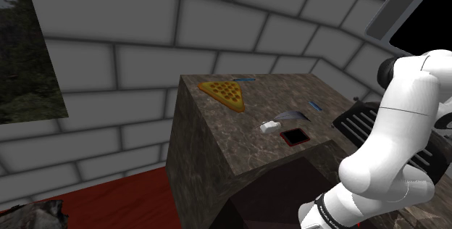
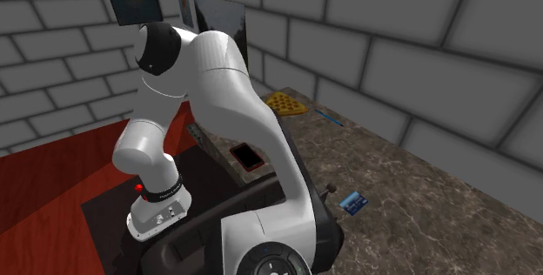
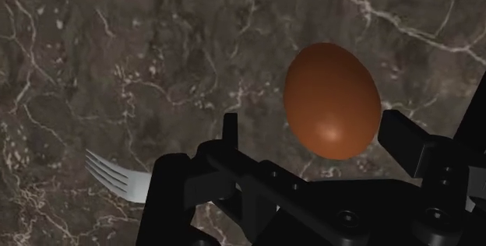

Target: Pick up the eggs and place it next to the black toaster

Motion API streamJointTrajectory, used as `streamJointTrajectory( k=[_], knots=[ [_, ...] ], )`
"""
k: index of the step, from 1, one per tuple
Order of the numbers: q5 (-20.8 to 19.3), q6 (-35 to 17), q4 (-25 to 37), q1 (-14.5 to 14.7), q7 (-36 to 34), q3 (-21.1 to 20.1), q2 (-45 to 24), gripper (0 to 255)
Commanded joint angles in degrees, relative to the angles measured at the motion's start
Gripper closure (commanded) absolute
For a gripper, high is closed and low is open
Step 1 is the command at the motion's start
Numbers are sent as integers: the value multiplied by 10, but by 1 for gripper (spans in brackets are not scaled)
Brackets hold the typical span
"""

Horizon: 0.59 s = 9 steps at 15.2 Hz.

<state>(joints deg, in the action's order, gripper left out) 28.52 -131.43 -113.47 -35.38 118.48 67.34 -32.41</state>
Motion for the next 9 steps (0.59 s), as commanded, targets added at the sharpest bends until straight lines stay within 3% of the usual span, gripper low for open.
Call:
streamJointTrajectory(
  k=[1, 3, 5, 9],
  knots=[
    [-40, -1, -17, -7, 2, -4, -24, 255],
    [-35, 0, -8, -23, 9, -13, -30, 255],
    [-30, 7, -12, 11, -9, 1, -34, 255],
    [-40, 31, -3, 31, -10, 30, -25, 255]
  ],
)
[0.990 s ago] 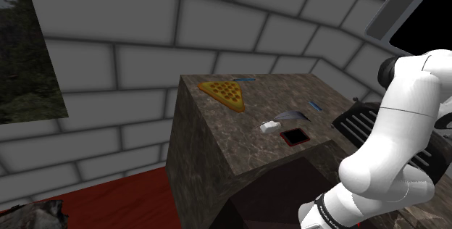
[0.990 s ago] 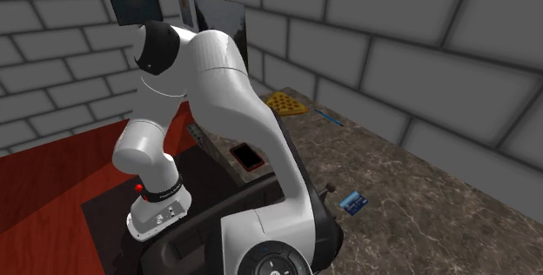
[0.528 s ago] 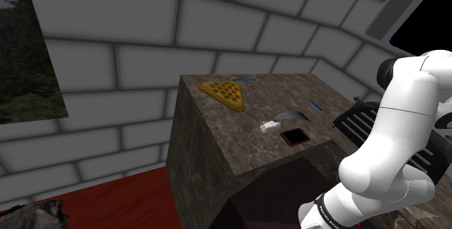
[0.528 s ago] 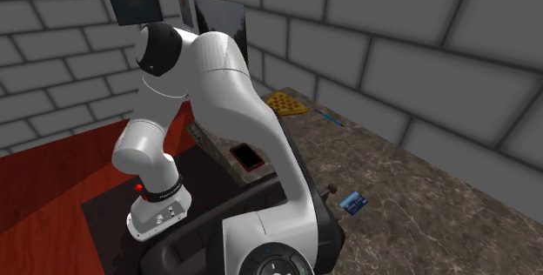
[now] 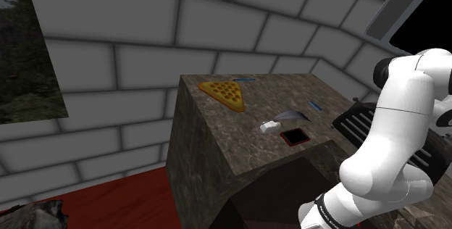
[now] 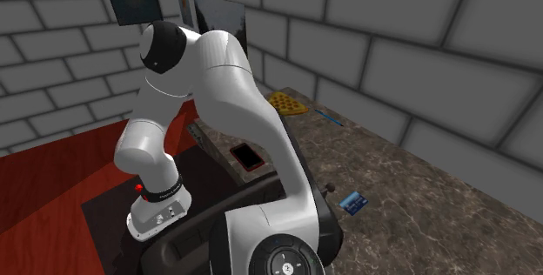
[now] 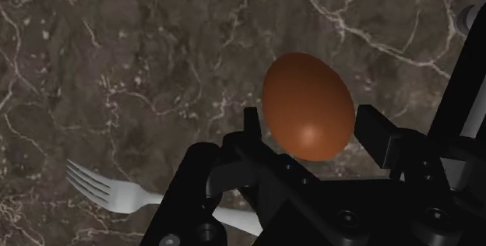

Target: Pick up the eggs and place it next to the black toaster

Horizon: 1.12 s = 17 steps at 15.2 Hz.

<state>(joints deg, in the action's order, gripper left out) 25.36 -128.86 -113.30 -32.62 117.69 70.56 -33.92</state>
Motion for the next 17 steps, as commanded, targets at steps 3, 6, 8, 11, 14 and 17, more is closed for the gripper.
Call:
streamJointTrajectory(
  k=[3, 6, 8, 11, 14, 17],
  knots=[
    [-20, 23, 3, 16, -6, 15, -1, 255],
    [-31, 41, 11, 27, -10, 32, 9, 255],
    [-31, 41, 12, 27, -10, 32, 9, 255],
    [-106, 211, 178, -42, -47, -35, -134, 0],
    [-106, 208, 176, -47, -45, -40, -146, 0],
    [-101, 187, 159, -50, -41, -44, -151, 0]
  ],
)
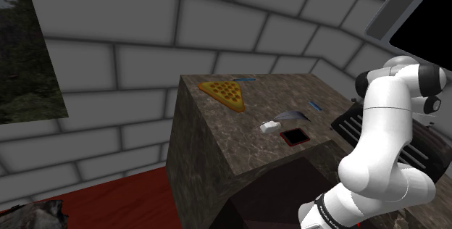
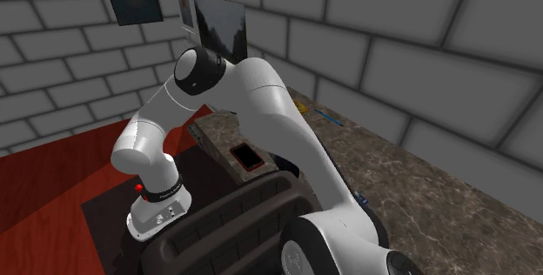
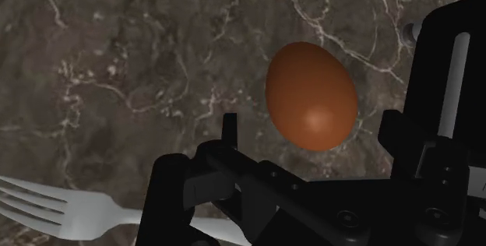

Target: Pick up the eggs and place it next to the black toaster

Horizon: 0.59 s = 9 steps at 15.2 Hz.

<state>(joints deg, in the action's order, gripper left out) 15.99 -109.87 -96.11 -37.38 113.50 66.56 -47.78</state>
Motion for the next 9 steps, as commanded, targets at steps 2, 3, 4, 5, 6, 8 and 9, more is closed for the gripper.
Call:
streamJointTrajectory(
  k=[2, 3, 4, 5, 6, 8, 9],
  knots=[
    [2, -20, -26, -4, 6, -5, -20, 0],
    [6, -19, -26, -2, 9, -2, -24, 0],
    [11, -18, -25, 0, 12, 2, -27, 0],
    [17, -16, -25, 3, 16, 7, -33, 0],
    [23, -15, -25, 5, 19, 10, -37, 0],
    [31, -13, -24, 9, 25, 17, -44, 0],
    [35, -12, -24, 10, 27, 20, -46, 0]
  ],
)
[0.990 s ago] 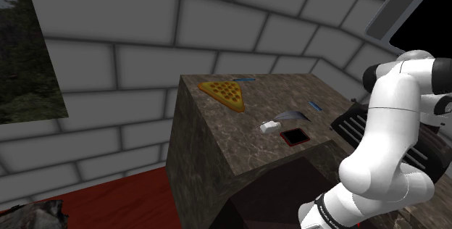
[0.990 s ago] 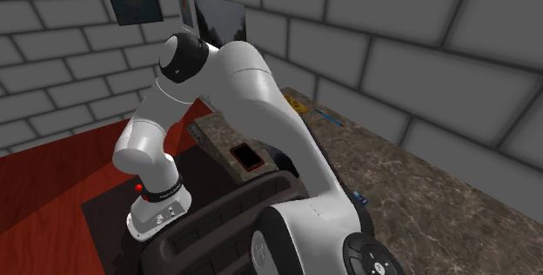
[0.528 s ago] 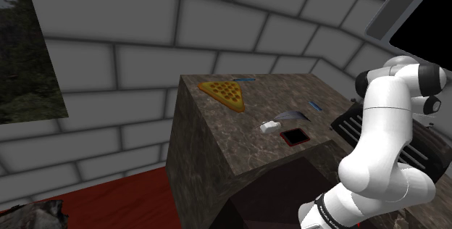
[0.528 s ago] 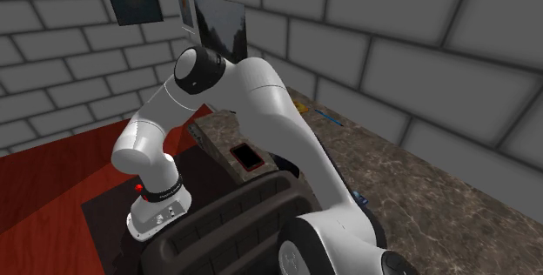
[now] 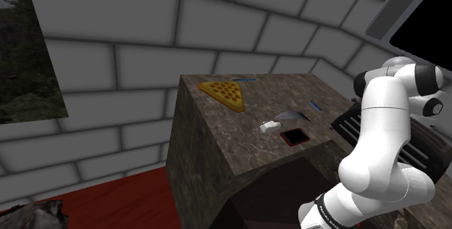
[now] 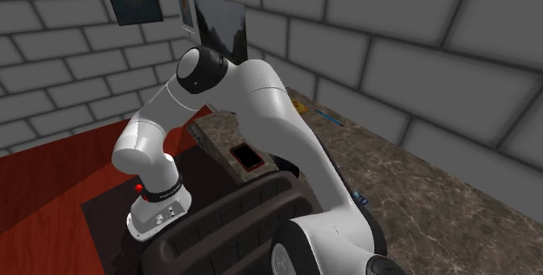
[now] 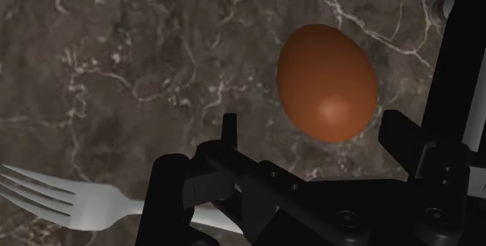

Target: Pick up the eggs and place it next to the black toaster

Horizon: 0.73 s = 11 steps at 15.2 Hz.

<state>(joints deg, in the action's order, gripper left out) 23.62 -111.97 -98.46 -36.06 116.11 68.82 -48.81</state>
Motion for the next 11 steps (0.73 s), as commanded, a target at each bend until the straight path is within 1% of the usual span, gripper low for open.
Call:
streamJointTrajectory(
  k=[1, 2, 4, 5, 6, 7, 9, 10, 11],
  knots=[
    [-37, 10, 0, -2, 4, 0, -40, 0],
    [-35, 12, 8, -8, 3, -4, -44, 255],
    [-34, 10, 4, -3, 0, -5, -44, 255],
    [-38, 4, -17, 13, 2, 6, -35, 255],
    [-38, 7, -13, 14, -2, 4, -36, 255],
    [-36, 20, 11, 0, -4, -3, -43, 255],
    [-32, 26, 32, -13, -8, -14, -53, 255],
    [-33, 32, 34, -7, -13, -12, -52, 255],
    [-44, 8, -1, -4, 0, -5, -34, 255]
  ],
)
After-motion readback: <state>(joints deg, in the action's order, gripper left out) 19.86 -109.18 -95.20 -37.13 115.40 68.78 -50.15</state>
